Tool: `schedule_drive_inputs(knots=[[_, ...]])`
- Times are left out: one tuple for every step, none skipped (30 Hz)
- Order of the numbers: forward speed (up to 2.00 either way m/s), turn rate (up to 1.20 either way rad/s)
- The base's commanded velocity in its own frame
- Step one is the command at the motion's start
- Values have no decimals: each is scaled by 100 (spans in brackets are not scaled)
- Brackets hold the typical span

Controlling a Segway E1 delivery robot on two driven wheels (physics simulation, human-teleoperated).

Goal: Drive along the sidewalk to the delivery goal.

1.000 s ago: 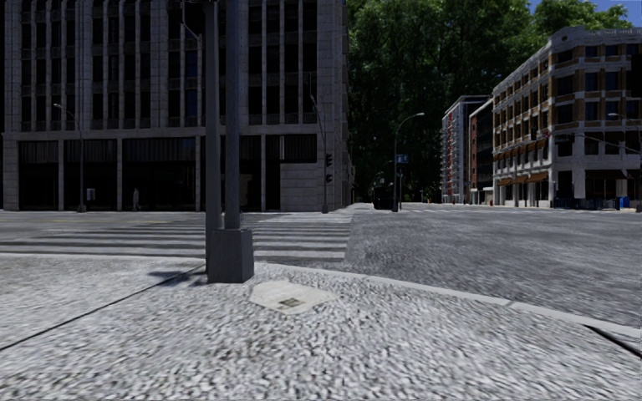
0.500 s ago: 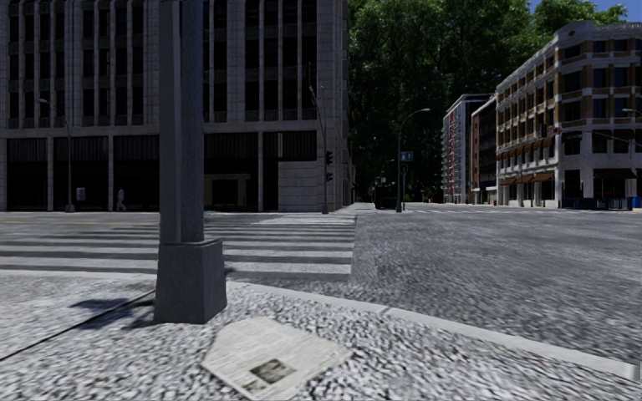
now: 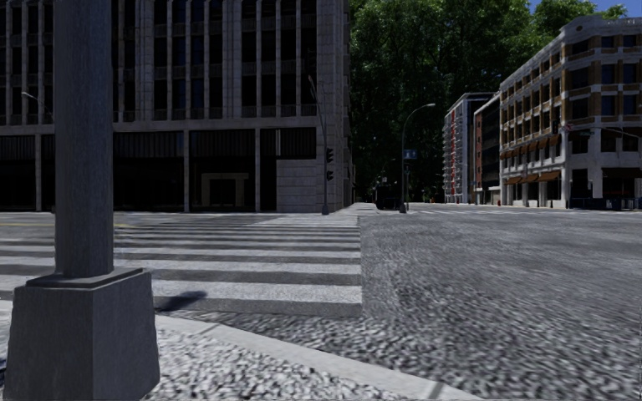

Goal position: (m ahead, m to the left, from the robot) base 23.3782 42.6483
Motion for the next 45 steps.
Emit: schedule_drive_inputs(knots=[[200,6],[200,6],[200,13],[200,18],[200,23],[200,27],[200,27],[200,32],[200,34],[200,35],[200,35],[200,35],[200,36],[200,37],[200,37],[200,37],[198,37],[194,37],[189,37],[186,37],[186,37],[179,37],[177,37],[176,37],[176,37],[176,37],[175,37],[175,37],[175,37],[175,37],[175,37],[173,37],[172,37],[171,37],[171,37],[171,37],[171,37],[171,37],[170,37],[170,37],[170,37],[170,37],[168,37],[168,37],[166,37]])
